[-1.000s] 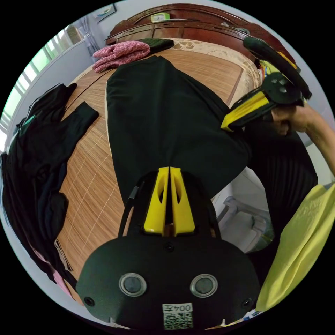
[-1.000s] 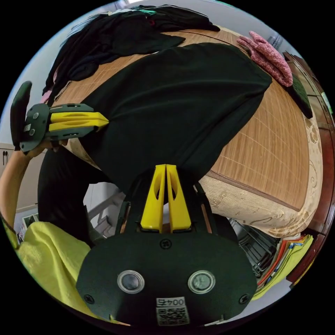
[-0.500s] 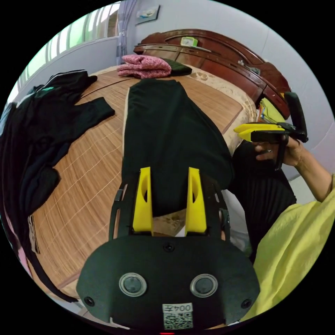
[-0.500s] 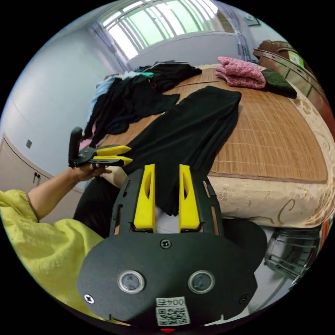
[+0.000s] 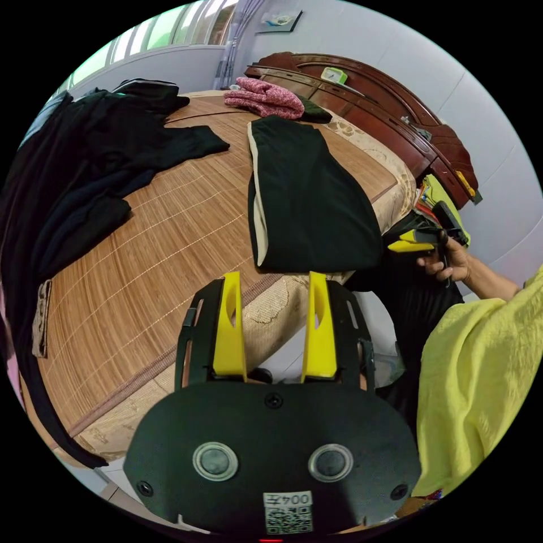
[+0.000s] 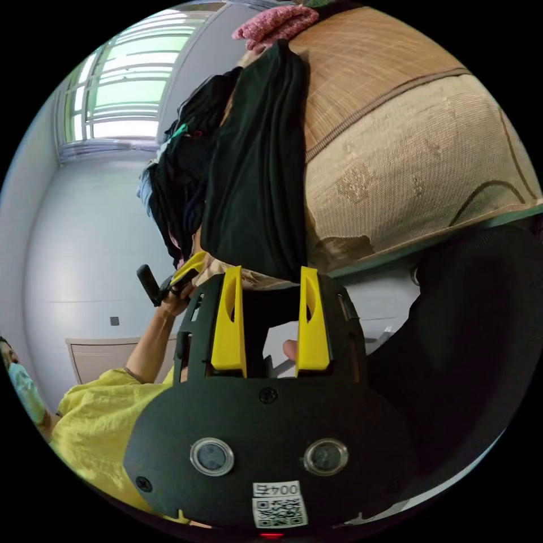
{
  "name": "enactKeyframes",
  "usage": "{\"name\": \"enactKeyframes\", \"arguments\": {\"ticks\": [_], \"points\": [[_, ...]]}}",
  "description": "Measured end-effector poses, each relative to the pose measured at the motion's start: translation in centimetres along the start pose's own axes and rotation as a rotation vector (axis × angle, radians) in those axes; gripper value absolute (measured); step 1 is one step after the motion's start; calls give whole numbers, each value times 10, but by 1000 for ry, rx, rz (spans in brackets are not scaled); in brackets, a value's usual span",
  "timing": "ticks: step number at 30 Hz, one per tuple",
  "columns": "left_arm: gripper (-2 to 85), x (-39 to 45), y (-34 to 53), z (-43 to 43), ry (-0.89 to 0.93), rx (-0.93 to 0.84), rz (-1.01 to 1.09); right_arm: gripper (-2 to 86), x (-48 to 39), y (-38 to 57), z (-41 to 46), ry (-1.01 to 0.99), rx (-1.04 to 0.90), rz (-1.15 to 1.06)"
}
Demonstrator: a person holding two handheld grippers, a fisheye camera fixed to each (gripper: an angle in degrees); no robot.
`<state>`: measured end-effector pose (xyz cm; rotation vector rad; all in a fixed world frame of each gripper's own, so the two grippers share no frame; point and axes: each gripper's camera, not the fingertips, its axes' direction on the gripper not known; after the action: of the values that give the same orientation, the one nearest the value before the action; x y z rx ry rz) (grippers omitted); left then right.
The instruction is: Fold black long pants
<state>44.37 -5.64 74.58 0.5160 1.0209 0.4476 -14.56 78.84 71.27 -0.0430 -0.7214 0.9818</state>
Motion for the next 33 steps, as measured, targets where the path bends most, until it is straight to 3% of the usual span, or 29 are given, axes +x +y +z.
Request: {"name": "enactKeyframes", "arguments": {"ticks": [8, 14, 23, 29, 33], "points": [[171, -35, -11, 3, 80, -42, -39, 158, 21, -19, 13, -1, -102, -41], [179, -42, -21, 3, 93, -104, 55, 146, 33, -24, 12, -36, -129, -53], [174, -90, -31, -5, 159, -76, -62, 129, 50, -22, -2, -113, -112, -50], [137, -107, -46, -6, 139, -122, -53, 59, 48, -13, -15, -137, -95, -89], [71, -124, -48, -10, 228, -141, -46, 45, 38, -6, -30, -180, -72, -137]]}}
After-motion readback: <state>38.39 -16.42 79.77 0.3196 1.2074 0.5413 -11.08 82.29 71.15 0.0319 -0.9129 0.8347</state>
